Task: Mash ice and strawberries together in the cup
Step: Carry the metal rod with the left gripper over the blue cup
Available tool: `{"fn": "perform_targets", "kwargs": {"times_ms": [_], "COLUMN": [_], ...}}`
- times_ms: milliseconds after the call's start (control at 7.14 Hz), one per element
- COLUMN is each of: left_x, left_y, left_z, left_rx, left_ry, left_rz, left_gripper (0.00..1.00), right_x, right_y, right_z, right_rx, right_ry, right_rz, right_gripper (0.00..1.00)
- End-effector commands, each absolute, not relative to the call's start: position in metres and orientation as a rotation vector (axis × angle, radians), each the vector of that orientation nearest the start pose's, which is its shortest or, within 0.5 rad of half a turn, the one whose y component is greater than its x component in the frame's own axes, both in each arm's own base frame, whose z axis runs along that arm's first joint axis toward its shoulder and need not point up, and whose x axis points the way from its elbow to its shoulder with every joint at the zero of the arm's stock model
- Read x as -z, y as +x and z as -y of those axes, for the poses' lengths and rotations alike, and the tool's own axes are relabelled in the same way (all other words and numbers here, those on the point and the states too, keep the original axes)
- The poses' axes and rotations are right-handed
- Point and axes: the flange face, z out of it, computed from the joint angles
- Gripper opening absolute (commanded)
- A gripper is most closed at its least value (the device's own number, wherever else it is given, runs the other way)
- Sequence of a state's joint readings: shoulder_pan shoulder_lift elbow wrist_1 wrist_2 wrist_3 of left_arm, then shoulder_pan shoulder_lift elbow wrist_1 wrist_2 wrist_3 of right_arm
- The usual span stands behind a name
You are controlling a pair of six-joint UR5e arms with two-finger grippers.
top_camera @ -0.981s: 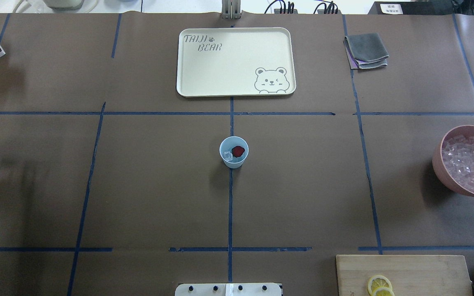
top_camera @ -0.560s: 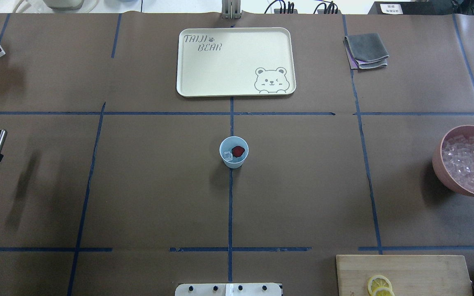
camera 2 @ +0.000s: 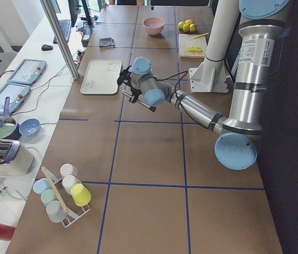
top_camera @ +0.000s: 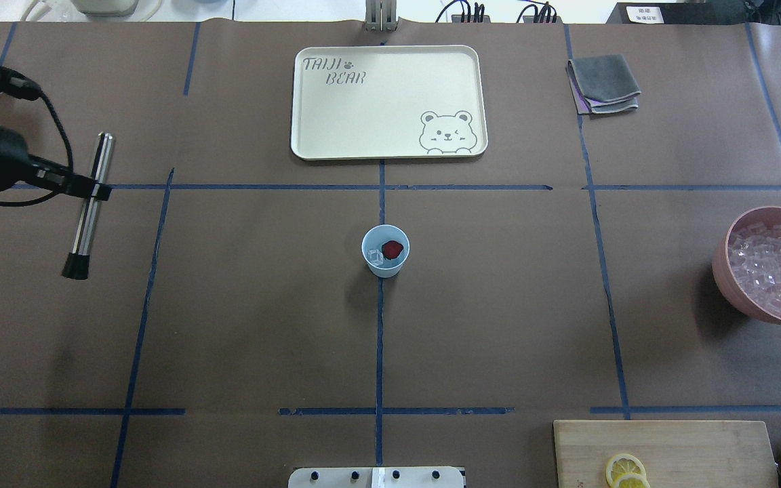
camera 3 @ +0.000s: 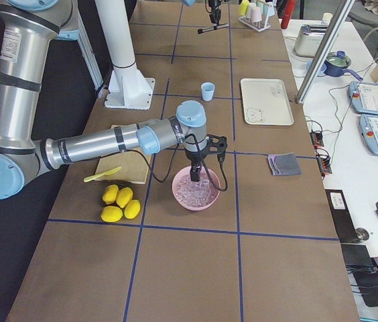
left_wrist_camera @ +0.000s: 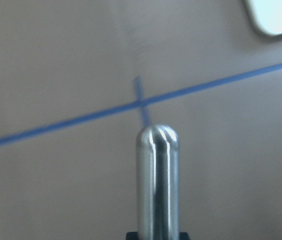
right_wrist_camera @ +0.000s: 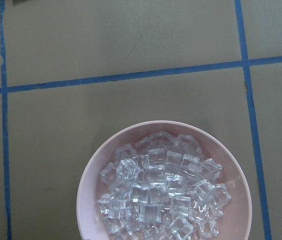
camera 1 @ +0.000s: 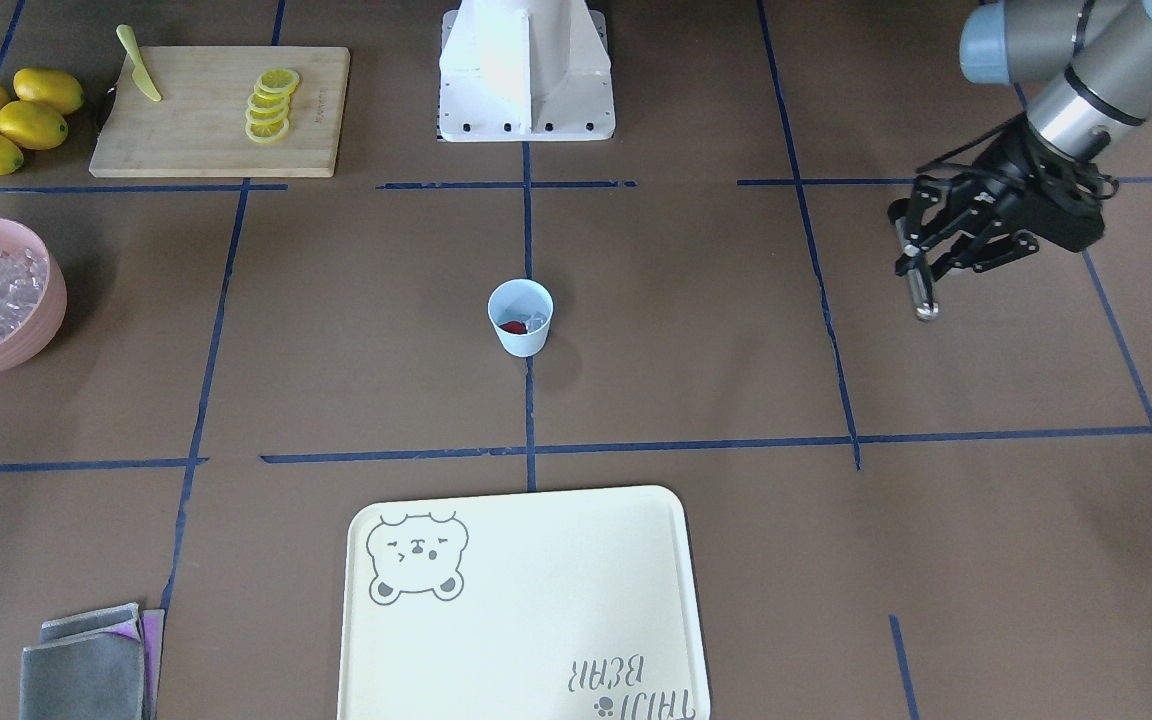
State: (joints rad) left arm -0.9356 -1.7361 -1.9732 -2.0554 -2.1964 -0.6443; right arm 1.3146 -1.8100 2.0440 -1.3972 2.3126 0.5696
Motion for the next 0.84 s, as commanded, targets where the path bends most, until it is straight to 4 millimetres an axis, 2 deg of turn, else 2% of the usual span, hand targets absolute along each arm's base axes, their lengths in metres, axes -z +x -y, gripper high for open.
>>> {"fn": "perform_targets", "kwargs": {"times_ms": [0, 140, 280, 420, 560, 701], "left_x": [-0.185, -0.160, -0.143, -0.144, -0.146, -0.163], "left_y": [0.339, 0.345, 0.359, 0.406, 0.455, 0.475], "left_z": [0.437, 0.428, 0.408, 0.378, 0.358, 0.365], "left_rx": [-0.459, -0.463, -0.405, -0.299, -0.176, -0.142], "left_ry": [0.710, 0.846, 1.019, 1.134, 1.265, 1.376], "left_rz": [-1.175, -1.229, -1.275, -1.265, -1.274, -1.270], "left_gripper": [0.03, 0.03, 0.03, 0.03, 0.03, 0.02], "right_x": [-0.516, -0.516, -0.516, -0.515, -0.513, -0.514], "right_y": [-0.039, -0.039, -0.039, -0.039, -0.039, -0.039], "right_z": [0.407, 0.407, 0.407, 0.407, 0.407, 0.408], "right_rx": [-0.145, -0.144, -0.144, -0.143, -0.142, -0.142], "right_ry": [0.060, 0.059, 0.060, 0.061, 0.063, 0.063], "right_rz": [0.821, 0.822, 0.824, 0.826, 0.828, 0.825], "right_gripper": [1.00, 1.00, 1.00, 1.00, 1.00, 1.00]}}
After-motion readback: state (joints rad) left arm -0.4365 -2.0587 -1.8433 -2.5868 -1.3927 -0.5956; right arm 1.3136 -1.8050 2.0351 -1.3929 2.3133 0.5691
